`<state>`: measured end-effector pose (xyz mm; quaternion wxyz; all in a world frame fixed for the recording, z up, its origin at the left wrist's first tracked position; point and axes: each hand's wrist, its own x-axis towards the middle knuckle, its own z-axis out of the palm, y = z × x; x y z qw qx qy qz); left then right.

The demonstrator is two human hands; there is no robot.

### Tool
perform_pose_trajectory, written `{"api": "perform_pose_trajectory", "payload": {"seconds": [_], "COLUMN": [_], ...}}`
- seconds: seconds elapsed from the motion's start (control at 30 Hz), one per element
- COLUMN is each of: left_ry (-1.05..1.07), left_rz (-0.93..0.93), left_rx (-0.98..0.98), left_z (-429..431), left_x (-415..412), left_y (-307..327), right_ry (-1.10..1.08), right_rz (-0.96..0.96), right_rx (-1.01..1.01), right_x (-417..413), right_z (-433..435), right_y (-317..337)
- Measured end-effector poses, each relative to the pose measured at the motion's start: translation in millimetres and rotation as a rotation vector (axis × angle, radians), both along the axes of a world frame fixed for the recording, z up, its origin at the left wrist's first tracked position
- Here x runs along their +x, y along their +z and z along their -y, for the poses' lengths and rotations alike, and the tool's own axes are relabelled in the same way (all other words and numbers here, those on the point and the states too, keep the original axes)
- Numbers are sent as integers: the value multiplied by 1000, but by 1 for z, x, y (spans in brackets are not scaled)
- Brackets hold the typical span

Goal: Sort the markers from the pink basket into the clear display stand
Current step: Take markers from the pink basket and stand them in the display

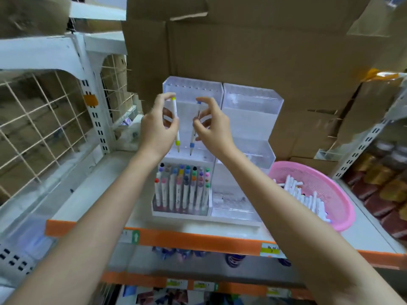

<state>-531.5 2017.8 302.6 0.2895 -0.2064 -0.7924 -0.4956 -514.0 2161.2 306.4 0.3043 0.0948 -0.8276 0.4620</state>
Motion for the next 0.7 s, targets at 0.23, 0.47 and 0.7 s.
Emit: {"api": "perform_pose_trajectory", "payload": {"seconds": [0.23, 0.47, 0.7], "left_ry": [-61, -154, -213], "left_rz": [-98, -112, -122], "left_rx": [25, 5, 7], "left_z": [25, 30, 29], "left_x": [-48, -74, -84], "left_y": [11, 5, -3], "right_ry": [-106, -118, -152], "right_rz": [-130, -209, -262], "right_rx": [48, 155, 124], "right_x": [-42, -64, -74], "right_z": [28, 37, 40], "right_y": [11, 2, -7]}}
